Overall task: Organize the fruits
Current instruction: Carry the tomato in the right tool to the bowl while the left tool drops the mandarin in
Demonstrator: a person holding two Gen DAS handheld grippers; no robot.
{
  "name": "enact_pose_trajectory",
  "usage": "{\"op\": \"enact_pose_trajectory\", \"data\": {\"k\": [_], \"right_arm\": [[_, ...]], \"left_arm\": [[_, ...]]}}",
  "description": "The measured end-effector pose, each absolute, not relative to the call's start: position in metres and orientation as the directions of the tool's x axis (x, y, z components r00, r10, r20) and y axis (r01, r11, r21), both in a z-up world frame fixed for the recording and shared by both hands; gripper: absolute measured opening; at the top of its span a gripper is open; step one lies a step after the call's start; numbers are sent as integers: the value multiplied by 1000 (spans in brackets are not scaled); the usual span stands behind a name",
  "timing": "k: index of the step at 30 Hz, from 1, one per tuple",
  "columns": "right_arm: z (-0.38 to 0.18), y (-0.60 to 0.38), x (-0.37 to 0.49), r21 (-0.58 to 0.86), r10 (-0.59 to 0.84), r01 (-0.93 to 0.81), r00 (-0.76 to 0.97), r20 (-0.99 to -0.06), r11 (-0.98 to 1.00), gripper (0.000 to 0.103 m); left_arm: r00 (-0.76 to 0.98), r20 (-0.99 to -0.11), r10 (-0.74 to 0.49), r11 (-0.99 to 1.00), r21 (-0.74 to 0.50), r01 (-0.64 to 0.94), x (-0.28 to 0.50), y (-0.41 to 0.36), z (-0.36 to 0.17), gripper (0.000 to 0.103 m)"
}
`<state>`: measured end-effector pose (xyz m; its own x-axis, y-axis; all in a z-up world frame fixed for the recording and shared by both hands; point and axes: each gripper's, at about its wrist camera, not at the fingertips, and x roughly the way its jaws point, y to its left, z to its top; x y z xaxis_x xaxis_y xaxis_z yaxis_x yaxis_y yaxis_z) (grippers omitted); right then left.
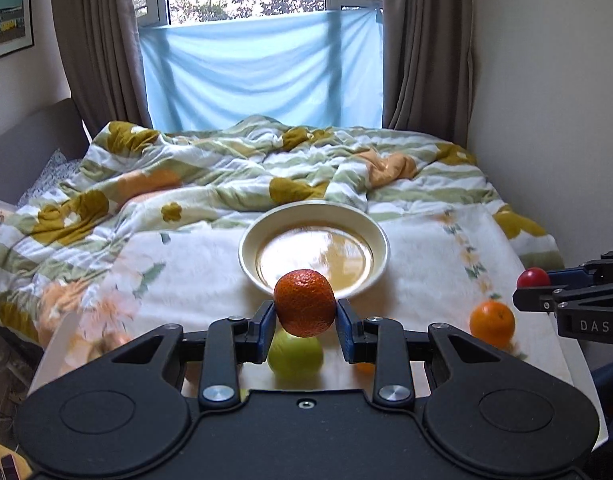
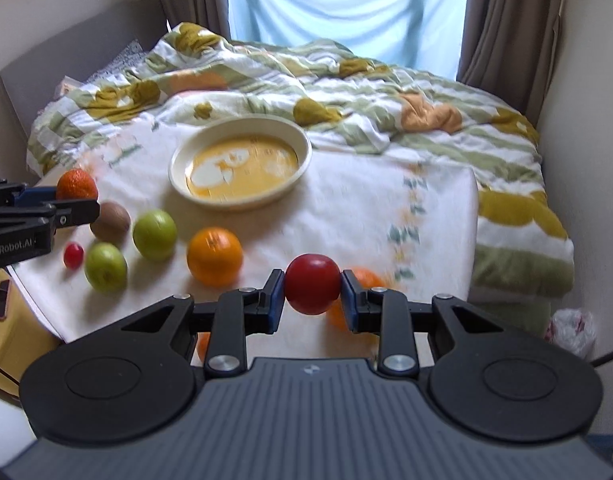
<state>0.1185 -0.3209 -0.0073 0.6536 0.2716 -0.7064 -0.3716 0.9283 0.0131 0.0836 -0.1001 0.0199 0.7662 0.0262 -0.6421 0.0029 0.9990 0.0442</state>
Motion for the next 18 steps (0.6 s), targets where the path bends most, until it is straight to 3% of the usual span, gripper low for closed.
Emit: {"op": "enact_pose_trajectory", "data": {"k": [8,18], "right_arm": [[20,-291,162,27,283,-370,657,-699,928,45],[23,-252,242,37,266,-337,667,-696,941,45]], "left_arm": [[768,-641,-12,997,48,55,137,-75,37,36],[731,-679,-72,993,23,120,239,-50,18,36]]}}
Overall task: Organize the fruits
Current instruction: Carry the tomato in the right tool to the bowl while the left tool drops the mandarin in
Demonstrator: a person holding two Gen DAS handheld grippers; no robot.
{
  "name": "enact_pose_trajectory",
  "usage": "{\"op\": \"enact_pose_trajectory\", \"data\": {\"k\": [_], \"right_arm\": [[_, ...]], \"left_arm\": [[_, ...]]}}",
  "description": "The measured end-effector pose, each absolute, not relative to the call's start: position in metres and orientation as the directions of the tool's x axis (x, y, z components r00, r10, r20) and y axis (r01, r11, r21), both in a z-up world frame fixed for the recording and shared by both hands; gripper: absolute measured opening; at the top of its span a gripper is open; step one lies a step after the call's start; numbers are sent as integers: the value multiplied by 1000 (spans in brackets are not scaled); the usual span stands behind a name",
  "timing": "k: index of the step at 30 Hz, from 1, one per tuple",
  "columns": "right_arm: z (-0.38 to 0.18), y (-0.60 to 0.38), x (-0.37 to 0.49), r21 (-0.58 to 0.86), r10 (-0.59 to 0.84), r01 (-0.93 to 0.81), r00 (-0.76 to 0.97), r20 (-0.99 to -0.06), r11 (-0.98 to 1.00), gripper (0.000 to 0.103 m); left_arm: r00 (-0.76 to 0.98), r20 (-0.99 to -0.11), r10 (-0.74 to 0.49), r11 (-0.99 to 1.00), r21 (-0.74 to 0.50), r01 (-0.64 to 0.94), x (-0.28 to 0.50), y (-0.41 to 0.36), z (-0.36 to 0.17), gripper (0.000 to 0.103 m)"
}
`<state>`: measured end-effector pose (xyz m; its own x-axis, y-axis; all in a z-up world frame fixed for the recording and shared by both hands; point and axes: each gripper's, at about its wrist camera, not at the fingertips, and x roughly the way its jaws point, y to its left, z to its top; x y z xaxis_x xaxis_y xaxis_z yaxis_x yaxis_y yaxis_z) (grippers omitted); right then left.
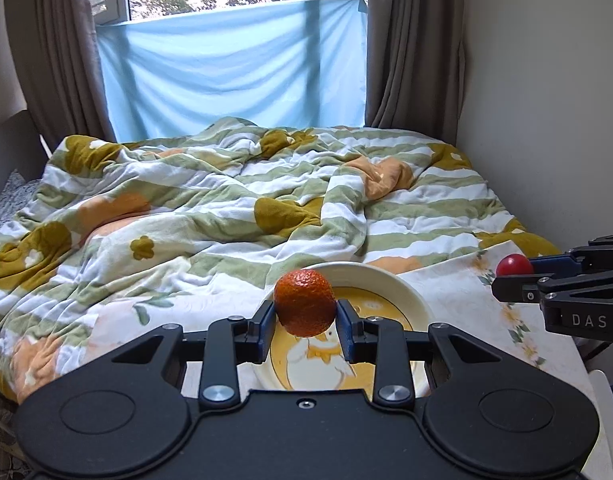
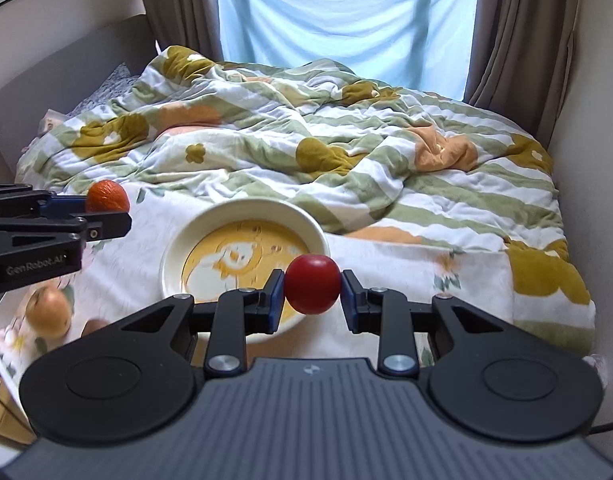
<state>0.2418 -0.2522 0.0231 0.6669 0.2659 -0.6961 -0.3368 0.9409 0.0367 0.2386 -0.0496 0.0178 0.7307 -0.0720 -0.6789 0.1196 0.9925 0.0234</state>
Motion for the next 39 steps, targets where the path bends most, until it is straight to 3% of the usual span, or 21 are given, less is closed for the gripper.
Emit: {"op": "enact_pose_trajectory", "data": {"k": [11,22,24,26,27,39], "right_arm": [[-3,-231,322,81,257,-289,645,-720,954,45],[-27,-230,351,78,226,-257,619,-752,963,45],[-29,-231,352,78,222,-253,616,-756,964,45],[-30,-233,353,77,220,-251,614,-758,965,45],[-29,-233,354,78,220,-250,614,-758,965,45],[-32,-220,360,54,247,-324,593,-767,944,45]], "left_arm": [[625,-768,-140,977,-5,214,333,-56,-45,36],[548,-822,-151,962,6,274,369,-68,-91,37],[549,-821,-159,961,-2,276,369,-68,-91,45],[564,-810,-160,960,4,279,366,-67,-85,92],[582,-798,-157,960,14,278,362,-66,-81,99],[575,-806,-136,978,-17,208,328,-33,-51,101]]}}
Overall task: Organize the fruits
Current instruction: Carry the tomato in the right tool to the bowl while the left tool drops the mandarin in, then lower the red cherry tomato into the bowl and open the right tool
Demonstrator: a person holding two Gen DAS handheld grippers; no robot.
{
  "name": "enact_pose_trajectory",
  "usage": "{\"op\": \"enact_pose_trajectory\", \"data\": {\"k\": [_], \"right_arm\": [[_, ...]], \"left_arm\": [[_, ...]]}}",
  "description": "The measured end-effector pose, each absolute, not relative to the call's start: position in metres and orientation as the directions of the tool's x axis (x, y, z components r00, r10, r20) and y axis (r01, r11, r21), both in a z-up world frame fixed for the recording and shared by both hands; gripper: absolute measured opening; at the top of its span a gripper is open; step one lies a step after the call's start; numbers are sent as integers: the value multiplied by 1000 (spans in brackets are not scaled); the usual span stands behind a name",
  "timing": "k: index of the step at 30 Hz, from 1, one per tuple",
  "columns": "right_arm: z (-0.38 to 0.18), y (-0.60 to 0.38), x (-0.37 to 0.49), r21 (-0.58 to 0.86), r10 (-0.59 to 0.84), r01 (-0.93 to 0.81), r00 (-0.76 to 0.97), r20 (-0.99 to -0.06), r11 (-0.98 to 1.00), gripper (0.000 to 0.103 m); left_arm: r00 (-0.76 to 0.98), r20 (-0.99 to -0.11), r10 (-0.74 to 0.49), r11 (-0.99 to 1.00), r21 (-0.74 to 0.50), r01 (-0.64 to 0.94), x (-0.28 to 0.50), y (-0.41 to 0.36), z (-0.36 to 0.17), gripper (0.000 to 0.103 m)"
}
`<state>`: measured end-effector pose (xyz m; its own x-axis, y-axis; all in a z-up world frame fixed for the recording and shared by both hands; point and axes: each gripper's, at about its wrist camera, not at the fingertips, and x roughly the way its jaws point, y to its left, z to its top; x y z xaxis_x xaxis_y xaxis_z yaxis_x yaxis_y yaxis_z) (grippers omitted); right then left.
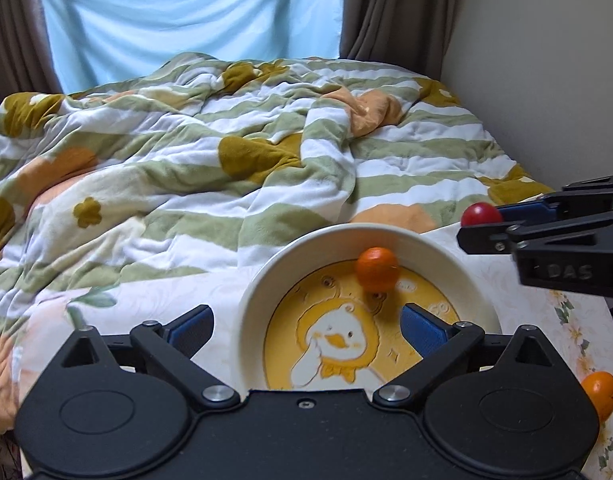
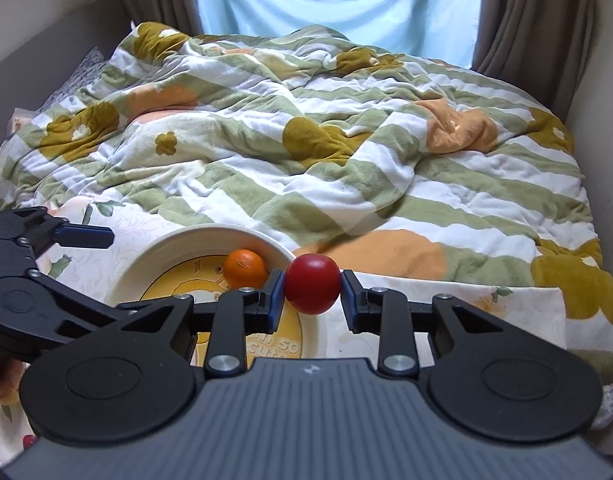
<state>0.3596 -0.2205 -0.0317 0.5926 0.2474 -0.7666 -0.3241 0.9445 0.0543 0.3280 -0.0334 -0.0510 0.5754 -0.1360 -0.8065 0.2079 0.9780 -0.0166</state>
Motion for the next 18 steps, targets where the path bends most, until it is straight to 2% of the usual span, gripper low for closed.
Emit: {"op": "enact_pose_trajectory", "data": {"k": [6,14,16,18], "right_arm": [[-55,-195,360,21,261,-399,558,-787,917,45],[-75,-183,358,2,236,-397,539,-809,918,46],[-75,-180,355,-22,223,-404,549,-806,915,57],[-73,-177,352,-43,208,-396,568,-797,917,94]], "left_arm": [[577,-812,-82,980,41,197,311,-25,-49,102],[592,-804,-59,976,77,202,301,-18,-47,102],[591,-804,-62,977,72,200,299,-16,-46,102],[593,-802,-72,977,62,202,297,-14,-45,102]]}}
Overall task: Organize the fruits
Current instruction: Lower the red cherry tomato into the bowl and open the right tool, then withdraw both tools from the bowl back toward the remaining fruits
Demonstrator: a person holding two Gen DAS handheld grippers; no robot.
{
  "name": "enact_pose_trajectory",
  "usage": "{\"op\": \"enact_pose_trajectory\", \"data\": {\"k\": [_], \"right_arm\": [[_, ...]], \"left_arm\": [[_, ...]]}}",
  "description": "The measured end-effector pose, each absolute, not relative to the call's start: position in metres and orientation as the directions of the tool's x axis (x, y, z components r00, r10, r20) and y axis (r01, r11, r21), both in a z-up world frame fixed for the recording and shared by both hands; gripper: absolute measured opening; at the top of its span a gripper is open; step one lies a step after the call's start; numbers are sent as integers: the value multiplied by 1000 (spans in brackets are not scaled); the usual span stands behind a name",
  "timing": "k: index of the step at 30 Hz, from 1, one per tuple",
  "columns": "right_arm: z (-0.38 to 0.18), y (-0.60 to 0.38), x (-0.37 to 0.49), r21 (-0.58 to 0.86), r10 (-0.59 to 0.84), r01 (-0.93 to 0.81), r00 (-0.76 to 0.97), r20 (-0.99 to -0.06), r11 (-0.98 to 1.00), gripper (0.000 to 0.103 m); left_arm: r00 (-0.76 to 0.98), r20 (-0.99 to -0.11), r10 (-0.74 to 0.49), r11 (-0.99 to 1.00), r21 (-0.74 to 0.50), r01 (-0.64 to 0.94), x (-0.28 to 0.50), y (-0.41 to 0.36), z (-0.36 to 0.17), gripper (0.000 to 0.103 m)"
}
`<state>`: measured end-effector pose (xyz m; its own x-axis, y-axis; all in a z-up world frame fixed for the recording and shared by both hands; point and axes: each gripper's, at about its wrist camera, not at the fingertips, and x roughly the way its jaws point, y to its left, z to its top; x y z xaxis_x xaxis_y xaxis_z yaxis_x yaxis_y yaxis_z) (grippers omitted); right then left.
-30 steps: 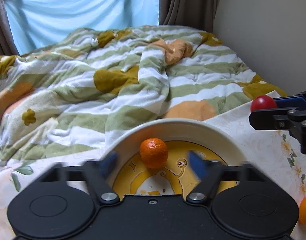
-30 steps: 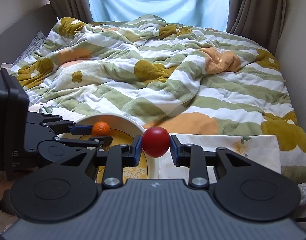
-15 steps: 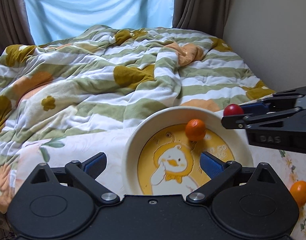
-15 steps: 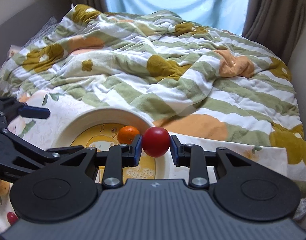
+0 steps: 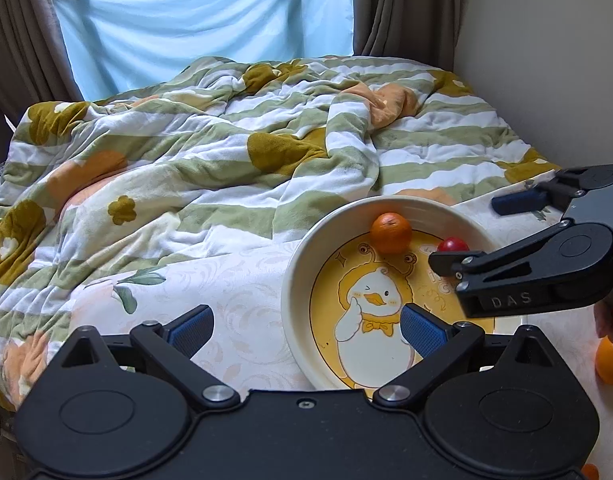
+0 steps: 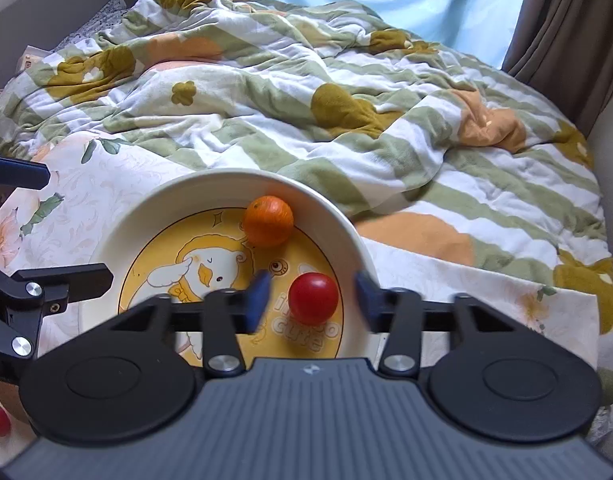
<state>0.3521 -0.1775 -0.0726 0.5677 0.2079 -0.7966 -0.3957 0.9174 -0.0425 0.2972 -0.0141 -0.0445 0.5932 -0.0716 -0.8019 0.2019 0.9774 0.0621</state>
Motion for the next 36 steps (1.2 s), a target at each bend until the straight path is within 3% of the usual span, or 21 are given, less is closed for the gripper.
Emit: {"op": "enact_pose_trajectory", "data": {"k": [1,2,18,36], "right_arm": [[-70,-177,350,-50,202,-386,585,-785,921,102],[-68,-178,347,-56,200,-378,602,-773,924,103],[-26,-193,307,-34,182,-300,660,-729,953,103],[38,-222,171,-45,191,-294,724,-662,955,103]], "left_arm": [[595,-800,-75,978,59,202,296,-14,-44,102],[596,-799,-78,977,57,204,295,-13,-43,102],[657,-750,-74,983,56,175,249,-16,-5,102],[744,-668,-18,995,58,76,118,-28,39,102]]}}
